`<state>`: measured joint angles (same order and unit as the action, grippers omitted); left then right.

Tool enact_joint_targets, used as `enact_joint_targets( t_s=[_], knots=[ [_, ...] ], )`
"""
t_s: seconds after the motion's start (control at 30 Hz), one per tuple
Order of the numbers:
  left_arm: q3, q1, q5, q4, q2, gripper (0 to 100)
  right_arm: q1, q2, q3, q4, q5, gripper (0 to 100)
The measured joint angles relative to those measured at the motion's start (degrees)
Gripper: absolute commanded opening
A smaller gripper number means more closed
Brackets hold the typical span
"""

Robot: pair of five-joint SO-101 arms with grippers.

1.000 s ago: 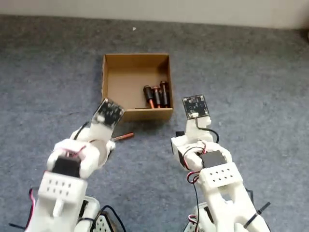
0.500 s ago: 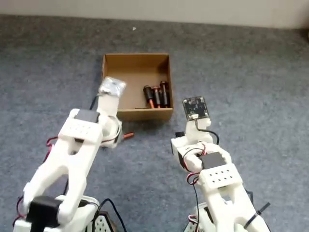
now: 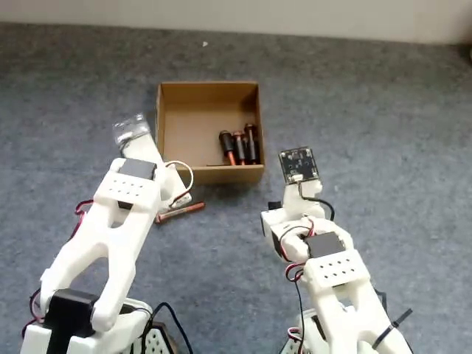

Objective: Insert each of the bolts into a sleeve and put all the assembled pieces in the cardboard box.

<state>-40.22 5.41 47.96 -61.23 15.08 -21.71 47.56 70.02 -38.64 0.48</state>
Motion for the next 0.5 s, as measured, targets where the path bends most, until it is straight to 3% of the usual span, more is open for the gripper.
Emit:
enact_joint_targets(
  t_s=[0.17,0.5],
  knots=[
    [0.00,-0.09,17.67,0.09,0.00,34,0.00,0.00,0.00,0.00,0.00,0.5],
    [0.09,1.76,20.04,1.85,-11.16,33,0.00,0.00,0.00,0.00,0.00,0.5]
  ],
)
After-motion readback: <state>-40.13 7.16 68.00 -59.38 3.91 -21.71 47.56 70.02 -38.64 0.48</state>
